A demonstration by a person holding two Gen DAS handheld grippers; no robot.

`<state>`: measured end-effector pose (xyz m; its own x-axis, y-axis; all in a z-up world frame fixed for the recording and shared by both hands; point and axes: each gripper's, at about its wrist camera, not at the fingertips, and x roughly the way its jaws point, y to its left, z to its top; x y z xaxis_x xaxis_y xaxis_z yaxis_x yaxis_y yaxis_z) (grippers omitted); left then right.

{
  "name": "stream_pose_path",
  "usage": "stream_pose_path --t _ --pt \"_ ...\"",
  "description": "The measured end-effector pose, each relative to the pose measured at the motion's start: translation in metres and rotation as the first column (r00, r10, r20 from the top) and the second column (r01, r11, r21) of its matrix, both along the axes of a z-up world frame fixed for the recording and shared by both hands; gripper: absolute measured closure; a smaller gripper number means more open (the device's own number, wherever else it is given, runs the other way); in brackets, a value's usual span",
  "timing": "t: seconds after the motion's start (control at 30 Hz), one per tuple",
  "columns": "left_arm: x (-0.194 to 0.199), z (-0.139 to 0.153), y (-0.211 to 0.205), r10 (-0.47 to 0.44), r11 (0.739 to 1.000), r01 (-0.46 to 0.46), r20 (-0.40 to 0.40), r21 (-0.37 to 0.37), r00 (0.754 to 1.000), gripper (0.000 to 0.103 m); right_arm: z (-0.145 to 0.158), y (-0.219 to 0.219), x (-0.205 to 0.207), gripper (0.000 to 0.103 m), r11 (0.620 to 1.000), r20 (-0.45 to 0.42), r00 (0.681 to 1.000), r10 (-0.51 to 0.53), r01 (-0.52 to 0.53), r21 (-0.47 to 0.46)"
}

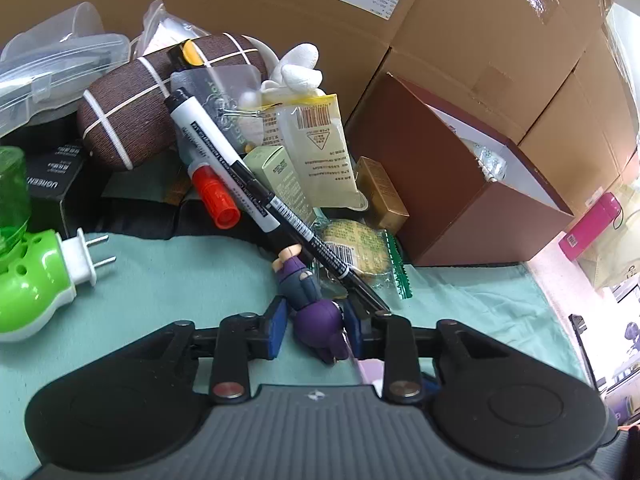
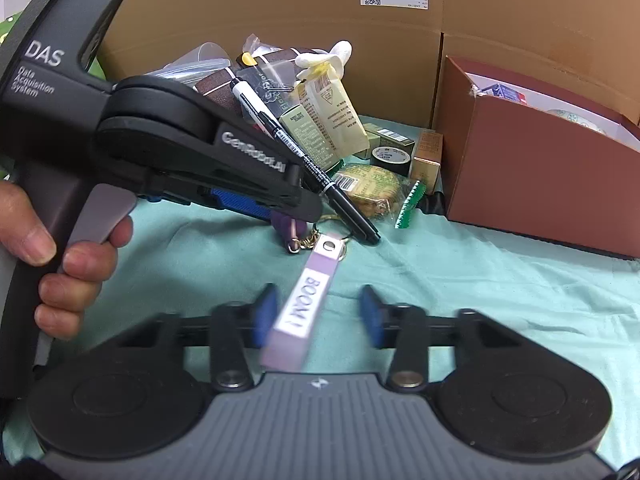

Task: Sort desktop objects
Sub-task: 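Grasp the purple figure with left tool while right tool grasps the BOOM tag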

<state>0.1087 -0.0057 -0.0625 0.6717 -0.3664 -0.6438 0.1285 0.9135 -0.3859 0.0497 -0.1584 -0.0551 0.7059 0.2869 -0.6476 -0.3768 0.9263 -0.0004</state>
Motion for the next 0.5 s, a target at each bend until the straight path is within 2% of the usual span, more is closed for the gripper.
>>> stream_pose_path --t 0.03,0.07,0.17,0.4,0.5 --pt "-0.0003 -0.0006 0.0000 0.004 1.000 -0.004 -0.005 0.001 1.000 0.072 0.0010 -0.0012 -0.0009 0.075 1.000 -0.005 1.000 0.008 -0.008 0.000" --pt "0.0001 -0.0013 -0.0003 0.006 1.000 -0.006 -0.006 -0.002 1.000 0.071 0.0016 -0.0019 -0.0016 0.076 1.000 -0.011 1.000 0.015 -0.015 -0.002" --pt "0.0024 -0.0014 -0.0023 0.017 1.000 -0.017 -0.006 -0.004 1.000 0.068 0.0012 -0.0006 -0.0015 0.076 1.000 -0.009 1.000 0.018 -0.018 -0.010" --pt "0.0035 -0.0011 -0.0060 0.009 1.000 -0.009 -0.003 0.019 1.000 0.072 -0.0002 0.0009 0.0006 0.076 1.000 0.003 1.000 0.006 -0.006 -0.002" --pt "0.0031 -0.0021 -0.0057 0.016 1.000 -0.016 0.004 0.019 1.000 0.071 0.0018 -0.0040 -0.0007 0.085 1.000 -0.013 1.000 0.010 -0.010 0.016"
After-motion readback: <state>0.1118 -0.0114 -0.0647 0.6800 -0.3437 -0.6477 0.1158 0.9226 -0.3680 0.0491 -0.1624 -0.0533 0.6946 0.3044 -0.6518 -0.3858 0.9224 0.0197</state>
